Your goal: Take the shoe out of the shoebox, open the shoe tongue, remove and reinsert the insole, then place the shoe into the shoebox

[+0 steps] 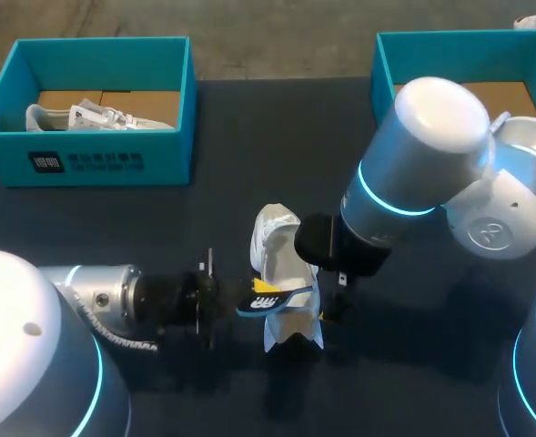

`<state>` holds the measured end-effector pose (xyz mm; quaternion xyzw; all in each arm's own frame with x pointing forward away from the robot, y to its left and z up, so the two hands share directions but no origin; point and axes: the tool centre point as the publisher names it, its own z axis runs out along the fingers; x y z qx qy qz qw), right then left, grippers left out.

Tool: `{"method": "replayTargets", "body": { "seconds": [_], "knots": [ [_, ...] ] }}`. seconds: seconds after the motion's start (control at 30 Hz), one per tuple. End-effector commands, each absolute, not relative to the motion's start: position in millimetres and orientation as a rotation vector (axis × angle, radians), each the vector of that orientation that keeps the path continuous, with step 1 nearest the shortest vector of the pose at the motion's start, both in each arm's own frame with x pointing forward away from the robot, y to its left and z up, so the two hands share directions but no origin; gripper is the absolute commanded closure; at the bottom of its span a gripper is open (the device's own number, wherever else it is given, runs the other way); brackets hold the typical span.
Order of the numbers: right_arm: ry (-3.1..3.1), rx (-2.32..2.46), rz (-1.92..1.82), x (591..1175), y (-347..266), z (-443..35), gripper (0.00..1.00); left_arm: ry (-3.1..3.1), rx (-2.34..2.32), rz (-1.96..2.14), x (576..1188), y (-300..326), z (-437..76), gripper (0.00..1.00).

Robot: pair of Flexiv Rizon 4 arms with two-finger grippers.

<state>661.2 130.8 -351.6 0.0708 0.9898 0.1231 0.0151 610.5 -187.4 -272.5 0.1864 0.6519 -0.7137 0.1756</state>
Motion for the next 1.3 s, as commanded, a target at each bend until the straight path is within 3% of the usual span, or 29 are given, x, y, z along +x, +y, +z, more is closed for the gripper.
{"method": "replayTargets", "body": {
  "seconds": [0.03, 1.3],
  "knots": [
    [3.078, 0.223, 0.381, 660, 132, -353, 0.00, 1.847, 0.529, -2.025, 613, -189, -276, 1.00],
    [3.078, 0.223, 0.381, 660, 132, -353, 0.00, 1.832, 0.593, -2.038, 605, -213, -274, 1.00]
  ]
}}
